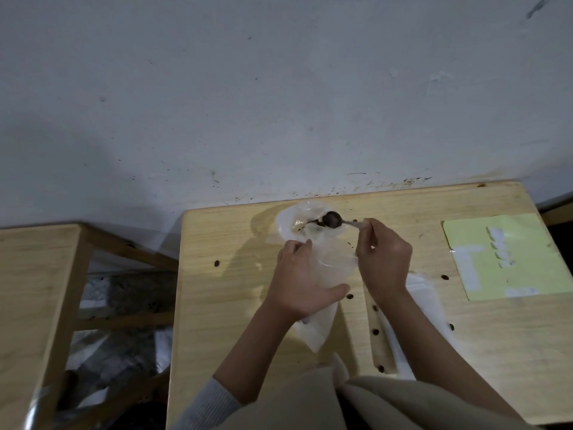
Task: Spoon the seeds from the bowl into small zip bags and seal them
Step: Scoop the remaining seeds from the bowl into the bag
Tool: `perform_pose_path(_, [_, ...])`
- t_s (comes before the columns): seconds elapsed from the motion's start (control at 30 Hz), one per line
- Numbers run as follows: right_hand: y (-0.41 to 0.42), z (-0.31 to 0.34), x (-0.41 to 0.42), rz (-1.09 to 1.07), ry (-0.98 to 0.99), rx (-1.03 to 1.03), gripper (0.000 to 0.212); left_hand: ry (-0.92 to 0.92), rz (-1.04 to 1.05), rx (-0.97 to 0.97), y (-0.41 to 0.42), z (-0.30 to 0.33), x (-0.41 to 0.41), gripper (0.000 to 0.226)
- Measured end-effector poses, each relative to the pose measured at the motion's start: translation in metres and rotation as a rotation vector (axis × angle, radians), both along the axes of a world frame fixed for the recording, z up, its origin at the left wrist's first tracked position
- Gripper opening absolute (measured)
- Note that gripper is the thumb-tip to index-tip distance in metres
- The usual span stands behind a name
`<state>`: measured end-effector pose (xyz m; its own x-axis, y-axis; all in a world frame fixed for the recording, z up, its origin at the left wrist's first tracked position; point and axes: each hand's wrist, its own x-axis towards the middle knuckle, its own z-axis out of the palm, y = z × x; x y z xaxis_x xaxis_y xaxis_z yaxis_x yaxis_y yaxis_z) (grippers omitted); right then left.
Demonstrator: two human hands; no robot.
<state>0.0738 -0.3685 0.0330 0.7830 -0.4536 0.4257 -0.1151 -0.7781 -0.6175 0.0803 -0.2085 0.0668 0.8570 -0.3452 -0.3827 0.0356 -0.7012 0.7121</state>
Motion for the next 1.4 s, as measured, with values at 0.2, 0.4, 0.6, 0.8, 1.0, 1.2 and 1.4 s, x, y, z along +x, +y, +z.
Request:
perform_pose_path(0.2, [-0.020,0.000,0.012,-0.210,0.162,0.505,0.031,0.047,-0.027,0.024,0.013,-0.009,0.003,0.094])
perform_pose_path(0.4, [-0.019,-0.007,0.013,-0.337,0.207,0.809,0.034,0.152,0.035,0.000,0.025,-0.017,0.002,0.094])
perform_pose_path(0.6, [-0.015,-0.012,0.004,-0.323,0.237,0.946,0.025,0.165,0.103,-0.027,0.032,-0.019,0.008,0.097])
perform_pose_path(0.8, [-0.019,-0.008,0.003,-0.414,0.193,1.201,0.020,0.096,0.082,0.052,0.030,-0.020,0.011,0.113])
perform_pose_path(1.0, [-0.032,0.005,0.000,-0.363,0.167,1.177,0.018,0.068,0.101,0.070,0.033,-0.023,0.015,0.111])
perform_pose_path(1.2, [-0.042,0.022,-0.005,-0.193,0.138,1.084,0.021,0.015,0.052,0.126,0.033,-0.025,0.017,0.106])
perform_pose_path(1.4, [-0.035,0.043,-0.008,0.067,0.116,0.840,0.023,-0.049,0.015,0.180,0.029,-0.026,0.017,0.104])
